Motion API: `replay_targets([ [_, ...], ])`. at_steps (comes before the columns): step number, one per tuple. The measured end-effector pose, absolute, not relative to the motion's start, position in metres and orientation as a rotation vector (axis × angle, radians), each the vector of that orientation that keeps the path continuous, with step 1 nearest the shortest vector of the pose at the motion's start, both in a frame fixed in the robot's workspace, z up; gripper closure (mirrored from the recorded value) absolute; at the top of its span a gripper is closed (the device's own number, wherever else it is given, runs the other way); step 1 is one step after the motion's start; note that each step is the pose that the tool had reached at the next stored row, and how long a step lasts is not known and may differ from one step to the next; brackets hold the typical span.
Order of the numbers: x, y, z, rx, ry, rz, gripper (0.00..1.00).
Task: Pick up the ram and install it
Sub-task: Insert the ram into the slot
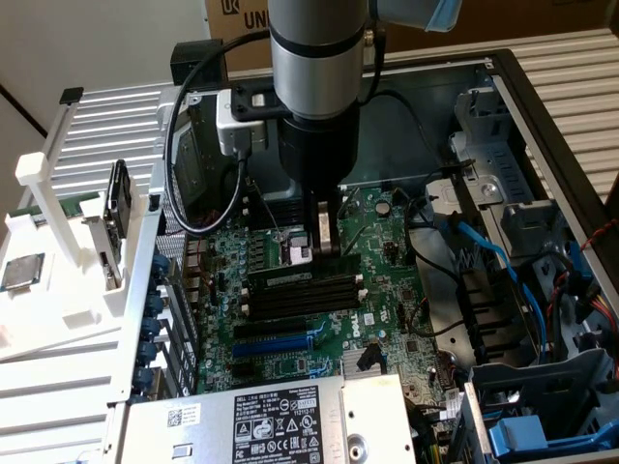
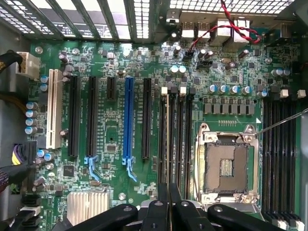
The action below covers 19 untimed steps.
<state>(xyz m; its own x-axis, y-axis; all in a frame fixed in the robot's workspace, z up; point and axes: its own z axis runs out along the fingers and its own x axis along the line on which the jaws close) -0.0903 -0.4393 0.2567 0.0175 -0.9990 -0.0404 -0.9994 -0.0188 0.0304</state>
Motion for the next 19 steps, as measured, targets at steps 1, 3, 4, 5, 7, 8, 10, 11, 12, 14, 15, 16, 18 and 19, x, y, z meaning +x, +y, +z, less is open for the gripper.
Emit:
replay_targets([
  [1, -0.0903, -0.4392, 0.2564, -2.241, 2.191, 0.079, 0.88],
  [3, -0.0903, -0.4391, 0.2555, -2.246, 2.186, 0.079, 0.88],
  [4, -0.0903, -0.4391, 0.2555, -2.246, 2.186, 0.079, 0.88],
  [5, -0.0903, -0.4391, 0.2554, -2.246, 2.186, 0.079, 0.88],
  [7, -0.0903, -0.4391, 0.2540, -2.245, 2.187, 0.079, 0.88],
  [8, -0.0903, -0.4391, 0.2528, -2.244, 2.188, 0.079, 0.88],
  [10, -0.0901, -0.4393, 0.2516, -2.244, 2.195, 0.092, 0.88],
  [11, -0.0898, -0.4394, 0.2509, -2.244, 2.197, 0.101, 0.88],
  [12, -0.0898, -0.4393, 0.2502, -2.243, 2.197, 0.104, 0.88],
  [14, -0.0892, -0.4393, 0.2477, -2.242, 2.196, 0.107, 0.88],
  [15, -0.0891, -0.4411, 0.2474, -2.243, 2.198, 0.115, 0.88],
  [16, -0.0891, -0.4412, 0.2472, -2.241, 2.200, 0.117, 0.88],
  [18, -0.0891, -0.4419, 0.2469, -2.235, 2.205, 0.121, 0.88],
  [19, -0.0890, -0.4422, 0.2466, -2.236, 2.205, 0.121, 0.88],
])
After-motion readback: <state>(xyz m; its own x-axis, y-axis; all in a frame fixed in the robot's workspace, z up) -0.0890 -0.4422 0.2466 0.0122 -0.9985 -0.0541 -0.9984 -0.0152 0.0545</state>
